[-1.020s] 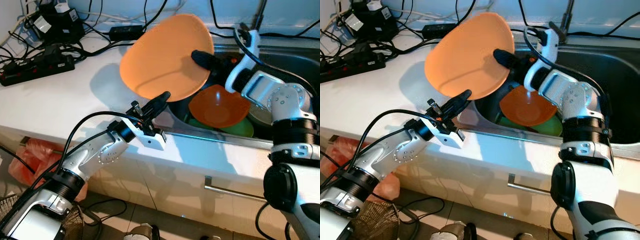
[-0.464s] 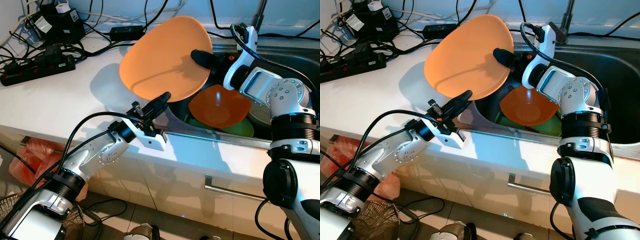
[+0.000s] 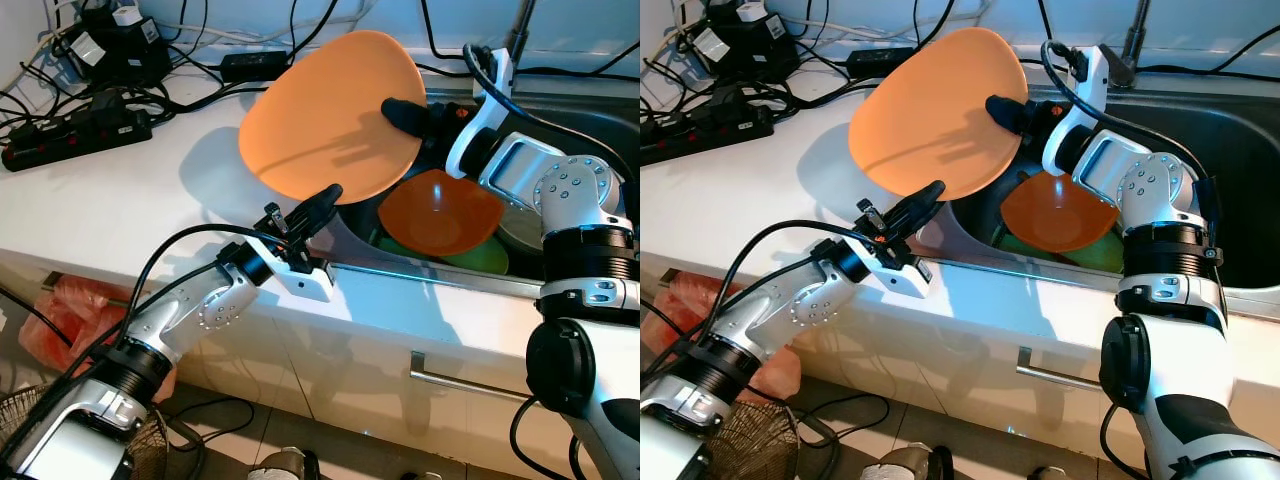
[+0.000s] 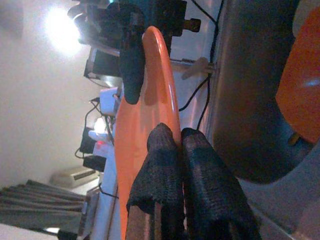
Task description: Kitchen organization
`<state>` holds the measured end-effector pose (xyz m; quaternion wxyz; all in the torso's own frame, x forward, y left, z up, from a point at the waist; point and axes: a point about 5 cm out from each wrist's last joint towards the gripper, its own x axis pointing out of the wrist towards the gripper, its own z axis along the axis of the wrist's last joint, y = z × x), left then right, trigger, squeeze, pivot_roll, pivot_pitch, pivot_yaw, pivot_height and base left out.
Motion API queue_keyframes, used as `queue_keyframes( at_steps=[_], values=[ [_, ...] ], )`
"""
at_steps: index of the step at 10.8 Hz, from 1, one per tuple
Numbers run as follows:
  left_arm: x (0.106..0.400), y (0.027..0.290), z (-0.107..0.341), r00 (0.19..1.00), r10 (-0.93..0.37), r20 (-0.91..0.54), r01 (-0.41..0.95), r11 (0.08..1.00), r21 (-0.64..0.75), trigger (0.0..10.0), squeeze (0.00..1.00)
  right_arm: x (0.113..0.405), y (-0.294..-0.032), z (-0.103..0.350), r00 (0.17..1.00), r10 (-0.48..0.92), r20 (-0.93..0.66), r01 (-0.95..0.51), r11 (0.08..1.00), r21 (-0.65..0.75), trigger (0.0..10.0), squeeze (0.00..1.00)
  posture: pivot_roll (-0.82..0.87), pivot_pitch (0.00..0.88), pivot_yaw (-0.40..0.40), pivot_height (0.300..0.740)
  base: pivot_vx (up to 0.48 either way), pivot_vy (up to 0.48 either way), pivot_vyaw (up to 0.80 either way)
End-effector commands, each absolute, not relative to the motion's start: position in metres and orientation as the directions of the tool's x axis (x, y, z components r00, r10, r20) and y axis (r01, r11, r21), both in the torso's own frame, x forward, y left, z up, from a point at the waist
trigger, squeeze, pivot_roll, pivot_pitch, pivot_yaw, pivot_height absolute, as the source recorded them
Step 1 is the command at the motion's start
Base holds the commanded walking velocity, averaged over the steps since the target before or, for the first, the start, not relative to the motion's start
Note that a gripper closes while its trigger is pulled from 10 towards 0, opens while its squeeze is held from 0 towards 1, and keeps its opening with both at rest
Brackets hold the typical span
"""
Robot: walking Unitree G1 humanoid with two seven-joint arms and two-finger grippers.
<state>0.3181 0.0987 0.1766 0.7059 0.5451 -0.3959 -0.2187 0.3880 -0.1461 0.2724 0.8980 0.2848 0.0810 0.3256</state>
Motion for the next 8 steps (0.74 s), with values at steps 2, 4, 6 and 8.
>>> queue_keyframes(
  at_steps=[2, 4, 6, 8],
  values=[
    [0.314, 0.094, 0.176, 0.577, -0.722, 0.381, -0.112, 0.392, 0.913, 10.0, 1.0, 0.39, -0.148, 0.26, 0.809, 0.588, 0.006, -0.478, 0.652, 0.589, 0.0, 0.0, 0.14, 0.12, 0.105, 0.74, 0.0, 0.0, 0.0],
    [0.315, 0.096, 0.179, 0.57, -0.727, 0.384, -0.124, 0.386, 0.914, 10.0, 1.0, 0.388, -0.145, 0.259, 0.81, 0.587, 0.012, -0.475, 0.643, 0.6, 0.0, 0.0, 0.14, 0.122, 0.11, 0.74, 0.0, 0.0, 0.0],
    [0.315, 0.095, 0.18, 0.57, -0.725, 0.387, -0.128, 0.388, 0.913, 10.0, 1.0, 0.389, -0.147, 0.258, 0.818, 0.576, 0.01, -0.465, 0.65, 0.601, 0.0, 0.0, 0.14, 0.122, 0.11, 0.74, 0.0, 0.0, 0.0],
    [0.312, 0.095, 0.179, 0.565, -0.727, 0.39, -0.116, 0.399, 0.91, 10.0, 1.0, 0.396, -0.155, 0.257, 0.877, 0.481, 0.008, -0.381, 0.684, 0.622, 0.0, 0.0, 0.14, 0.122, 0.11, 0.74, 0.0, 0.0, 0.0]
  ],
)
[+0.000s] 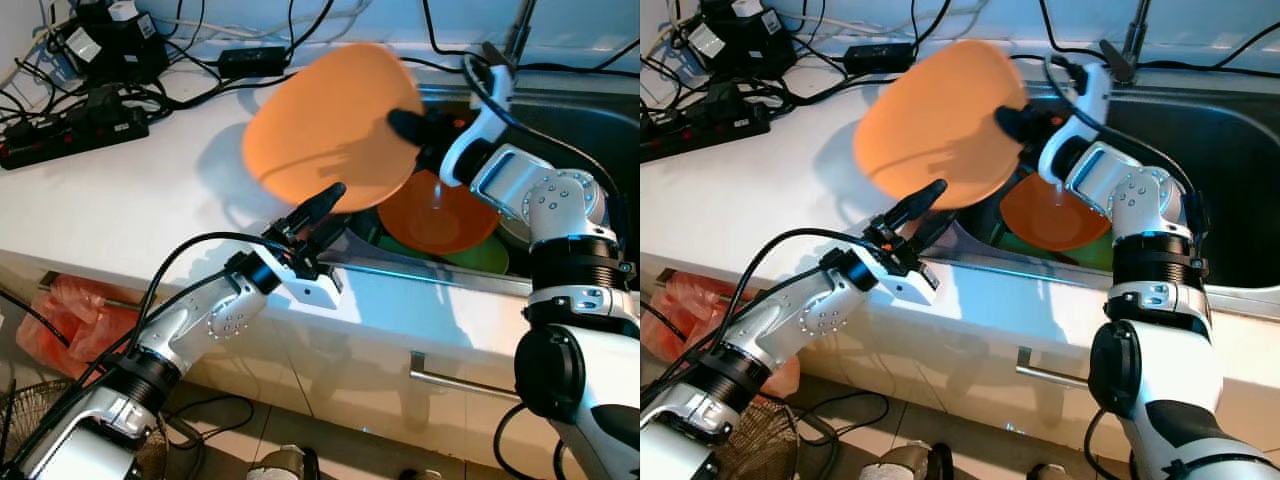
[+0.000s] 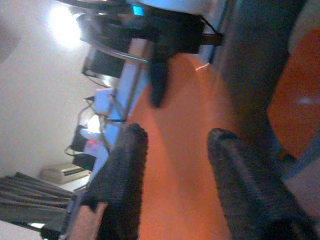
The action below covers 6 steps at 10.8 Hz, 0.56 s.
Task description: Kitchen organization
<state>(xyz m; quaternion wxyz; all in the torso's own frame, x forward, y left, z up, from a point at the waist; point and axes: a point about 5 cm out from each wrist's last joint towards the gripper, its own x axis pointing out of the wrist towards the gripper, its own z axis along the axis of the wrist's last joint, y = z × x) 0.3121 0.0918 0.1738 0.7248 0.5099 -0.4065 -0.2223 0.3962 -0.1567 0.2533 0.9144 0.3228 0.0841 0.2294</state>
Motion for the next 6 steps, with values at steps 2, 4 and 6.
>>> queue_keyframes(
  at_steps=[2, 4, 6],
  values=[
    [0.309, 0.096, 0.179, 0.558, -0.731, 0.392, -0.096, 0.412, 0.906, 10.0, 1.0, 0.4, -0.16, 0.255, 0.909, 0.416, 0.009, -0.323, 0.693, 0.645, 0.0, 0.0, 0.15, 0.125, 0.111, 0.74, 0.0, 0.0, 0.0],
    [0.305, 0.099, 0.18, 0.556, -0.731, 0.395, -0.072, 0.432, 0.899, 10.0, 1.0, 0.406, -0.167, 0.256, 0.946, 0.323, 0.026, -0.255, 0.694, 0.674, 0.0, 0.0, 0.15, 0.124, 0.113, 0.74, 0.0, 0.0, 0.0],
    [0.301, 0.103, 0.183, 0.566, -0.716, 0.409, -0.047, 0.467, 0.883, 10.0, 1.0, 0.409, -0.181, 0.254, 0.974, 0.226, 0.028, -0.182, 0.698, 0.693, 0.0, 0.0, 0.15, 0.125, 0.112, 0.74, 0.0, 0.0, 0.0]
  ],
)
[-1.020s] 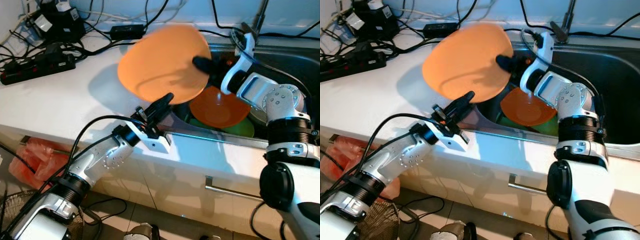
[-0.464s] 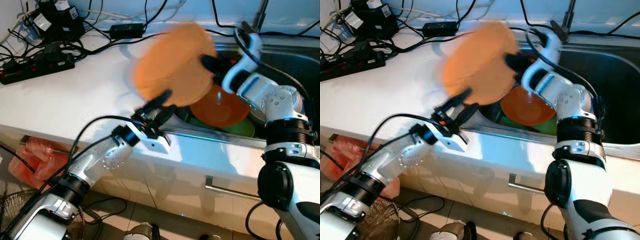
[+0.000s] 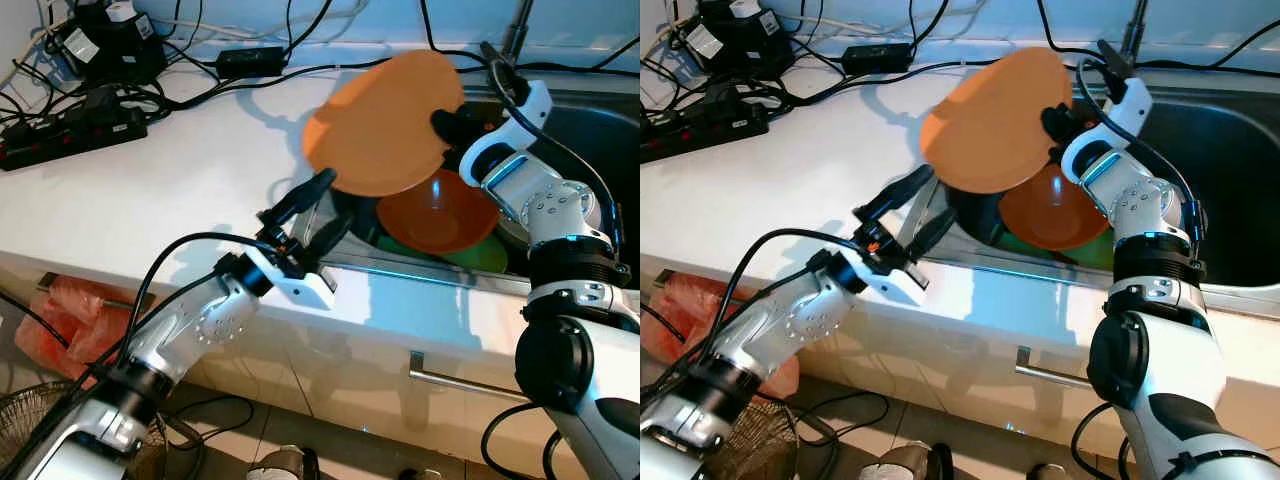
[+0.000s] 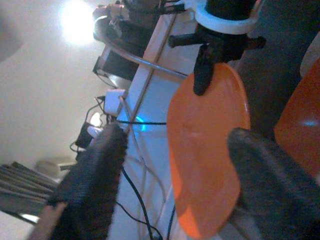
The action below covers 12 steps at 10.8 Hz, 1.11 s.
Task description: Kitchen organization
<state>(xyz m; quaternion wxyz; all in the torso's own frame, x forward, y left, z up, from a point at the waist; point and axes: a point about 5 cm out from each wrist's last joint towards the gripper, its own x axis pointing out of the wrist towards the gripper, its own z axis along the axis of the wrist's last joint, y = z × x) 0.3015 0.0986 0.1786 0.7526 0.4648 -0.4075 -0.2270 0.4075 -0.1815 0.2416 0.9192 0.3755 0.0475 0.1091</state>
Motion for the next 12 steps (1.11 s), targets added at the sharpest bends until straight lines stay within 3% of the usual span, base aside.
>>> queue_keyframes(
  at_steps=[1, 3, 5, 9, 10, 11, 12],
  values=[
    [0.301, 0.106, 0.184, 0.578, -0.701, 0.418, -0.041, 0.486, 0.873, 10.0, 1.0, 0.41, -0.187, 0.253, 0.981, 0.19, 0.03, -0.156, 0.697, 0.7, 0.0, 0.0, 0.15, 0.126, 0.11, 0.74, 0.0, 0.0, 0.0],
    [0.304, 0.119, 0.19, 0.65, -0.611, 0.453, -0.02, 0.582, 0.813, 10.0, 1.0, 0.409, -0.215, 0.246, 1.0, 0.024, 0.021, -0.032, 0.69, 0.723, 0.0, 0.0, 0.15, 0.129, 0.111, 0.74, 0.0, 0.0, 0.0],
    [0.297, 0.128, 0.189, 0.701, -0.55, 0.454, 0.019, 0.651, 0.759, 10.0, 1.0, 0.403, -0.242, 0.244, 0.985, -0.16, 0.059, 0.097, 0.811, 0.578, 0.0, 0.0, 0.15, 0.131, 0.111, 0.74, 0.0, 0.0, 0.0],
    [0.294, 0.128, 0.172, 0.772, -0.55, 0.318, 0.226, 0.706, 0.671, 10.0, 1.0, 0.396, -0.266, 0.215, 0.965, -0.262, -0.027, 0.245, 0.851, 0.464, 0.0, 0.0, 0.15, 0.126, 0.116, 0.74, 0.0, 0.0, 0.0],
    [0.293, 0.123, 0.168, 0.772, -0.575, 0.271, 0.298, 0.704, 0.645, 10.0, 1.0, 0.394, -0.271, 0.208, 0.957, -0.285, -0.055, 0.28, 0.855, 0.436, 4.3, 0.0, 0.15, 0.123, 0.118, 0.74, 0.0, 0.0, 0.0],
    [0.293, 0.117, 0.165, 0.768, -0.605, 0.212, 0.404, 0.714, 0.572, 10.0, 1.0, 0.392, -0.274, 0.201, 0.95, -0.301, -0.083, 0.308, 0.859, 0.409, 10.0, 0.0, 0.16, 0.119, 0.119, 0.74, 0.0, 0.0, 0.0],
    [0.291, 0.112, 0.163, 0.75, -0.639, 0.168, 0.476, 0.7, 0.532, 10.0, 1.0, 0.391, -0.275, 0.197, 0.943, -0.316, -0.102, 0.33, 0.854, 0.402, 10.0, 0.0, 0.16, 0.117, 0.121, 0.74, 0.0, 0.0, 0.0]
  ],
)
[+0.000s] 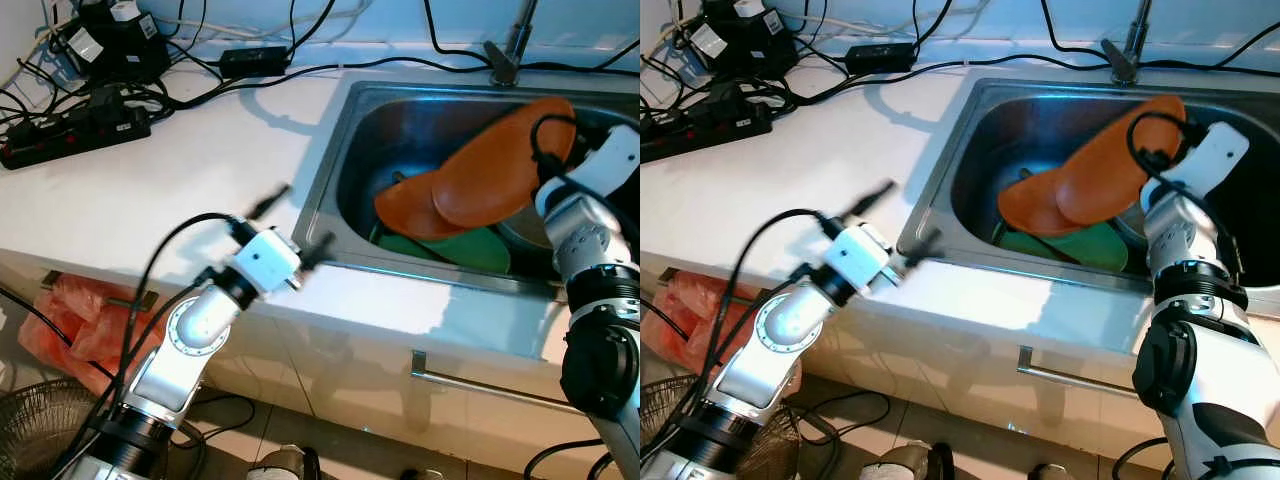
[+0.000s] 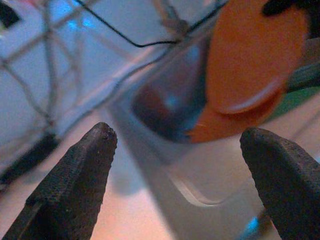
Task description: Kitchen organization
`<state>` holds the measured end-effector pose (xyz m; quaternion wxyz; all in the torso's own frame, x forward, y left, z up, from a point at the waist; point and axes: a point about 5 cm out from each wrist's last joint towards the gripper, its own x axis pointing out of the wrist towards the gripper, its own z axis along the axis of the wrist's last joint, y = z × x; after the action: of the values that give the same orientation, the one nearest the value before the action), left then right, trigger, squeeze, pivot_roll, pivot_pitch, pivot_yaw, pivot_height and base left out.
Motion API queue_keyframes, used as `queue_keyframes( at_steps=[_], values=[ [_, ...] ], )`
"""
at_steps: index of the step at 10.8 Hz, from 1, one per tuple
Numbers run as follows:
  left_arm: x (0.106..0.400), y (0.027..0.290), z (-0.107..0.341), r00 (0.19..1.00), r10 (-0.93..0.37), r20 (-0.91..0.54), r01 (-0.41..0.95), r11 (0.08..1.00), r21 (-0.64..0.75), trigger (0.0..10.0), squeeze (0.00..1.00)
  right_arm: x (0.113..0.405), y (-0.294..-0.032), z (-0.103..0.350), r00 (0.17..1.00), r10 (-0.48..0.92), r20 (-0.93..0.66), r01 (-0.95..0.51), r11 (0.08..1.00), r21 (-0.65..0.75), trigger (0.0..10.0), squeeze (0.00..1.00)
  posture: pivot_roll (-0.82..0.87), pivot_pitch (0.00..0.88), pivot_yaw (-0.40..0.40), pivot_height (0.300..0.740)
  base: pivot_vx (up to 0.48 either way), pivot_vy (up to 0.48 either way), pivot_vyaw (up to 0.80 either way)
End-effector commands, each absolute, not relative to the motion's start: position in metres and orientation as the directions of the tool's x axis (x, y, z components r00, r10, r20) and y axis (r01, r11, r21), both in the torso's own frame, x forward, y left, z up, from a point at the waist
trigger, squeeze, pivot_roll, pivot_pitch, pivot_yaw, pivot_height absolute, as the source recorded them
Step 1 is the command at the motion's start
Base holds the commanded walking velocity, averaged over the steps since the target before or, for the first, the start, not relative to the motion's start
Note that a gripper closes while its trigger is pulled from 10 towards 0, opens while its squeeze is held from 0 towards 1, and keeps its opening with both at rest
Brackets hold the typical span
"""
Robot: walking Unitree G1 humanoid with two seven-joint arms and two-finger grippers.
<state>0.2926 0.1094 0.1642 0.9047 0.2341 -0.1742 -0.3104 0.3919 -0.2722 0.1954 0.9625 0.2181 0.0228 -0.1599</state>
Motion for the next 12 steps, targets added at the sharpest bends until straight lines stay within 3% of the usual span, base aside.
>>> queue_keyframes(
  at_steps=[1, 3, 4, 5, 6, 7, 9, 10, 12],
  values=[
    [0.288, 0.104, 0.161, 0.717, -0.689, 0.106, 0.569, 0.665, 0.484, 10.0, 1.0, 0.391, -0.273, 0.193, 0.943, -0.315, -0.109, 0.333, 0.868, 0.37, 10.0, 0.0, 0.17, 0.115, 0.125, 0.74, 0.0, 0.0, 0.0],
    [0.283, 0.097, 0.159, 0.67, -0.742, 0.039, 0.661, 0.619, 0.424, 10.0, 1.0, 0.392, -0.268, 0.189, 0.946, -0.303, -0.113, 0.323, 0.89, 0.323, 10.0, 0.0, 0.17, 0.113, 0.131, 0.74, 0.0, 0.0, 0.0],
    [0.282, 0.092, 0.163, 0.648, -0.761, 0.011, 0.705, 0.606, 0.37, 10.0, 0.51, 0.393, -0.265, 0.186, 0.95, -0.288, -0.118, 0.31, 0.906, 0.29, 10.0, 0.0, 0.17, 0.113, 0.131, 0.74, 0.0, 0.0, 0.0],
    [0.283, 0.092, 0.165, 0.653, -0.757, 0.008, 0.71, 0.616, 0.343, 10.0, 0.25, 0.393, -0.264, 0.186, 0.95, -0.287, -0.12, 0.31, 0.907, 0.286, 10.0, 0.0, 0.17, 0.113, 0.131, 0.74, 0.0, 0.0, 0.0],
    [0.284, 0.094, 0.168, 0.68, -0.733, 0.021, 0.693, 0.652, 0.309, 10.0, 0.07, 0.394, -0.261, 0.183, 0.95, -0.286, -0.123, 0.31, 0.909, 0.278, 10.0, 0.0, 0.17, 0.115, 0.13, 0.74, 0.0, 0.0, 0.0],
    [0.29, 0.092, 0.195, 0.694, -0.715, 0.085, 0.659, 0.679, 0.322, 10.0, 0.0, 0.393, -0.259, 0.178, 0.95, -0.281, -0.136, 0.309, 0.91, 0.275, 10.0, 0.0, 0.17, 0.115, 0.13, 0.74, 0.0, 0.0, 0.0],
    [0.293, 0.089, 0.21, 0.707, -0.699, 0.106, 0.666, 0.709, 0.232, 10.0, 0.0, 0.392, -0.257, 0.173, 0.954, -0.256, -0.154, 0.291, 0.914, 0.284, 10.0, 0.0, 0.17, 0.115, 0.135, 0.74, 0.0, 0.0, 0.0],
    [0.296, 0.09, 0.212, 0.712, -0.696, 0.093, 0.67, 0.713, 0.205, 10.0, 0.0, 0.392, -0.257, 0.171, 0.955, -0.254, -0.156, 0.29, 0.913, 0.286, 10.0, 1.0, 0.17, 0.114, 0.137, 0.74, 0.0, 0.0, 0.0],
    [0.3, 0.092, 0.212, 0.722, -0.688, 0.073, 0.668, 0.721, 0.187, 10.0, 0.0, 0.391, -0.258, 0.17, 0.954, -0.254, -0.16, 0.291, 0.913, 0.287, 10.0, 1.0, 0.17, 0.112, 0.134, 0.74, 0.0, 0.0, 0.0]
  ],
)
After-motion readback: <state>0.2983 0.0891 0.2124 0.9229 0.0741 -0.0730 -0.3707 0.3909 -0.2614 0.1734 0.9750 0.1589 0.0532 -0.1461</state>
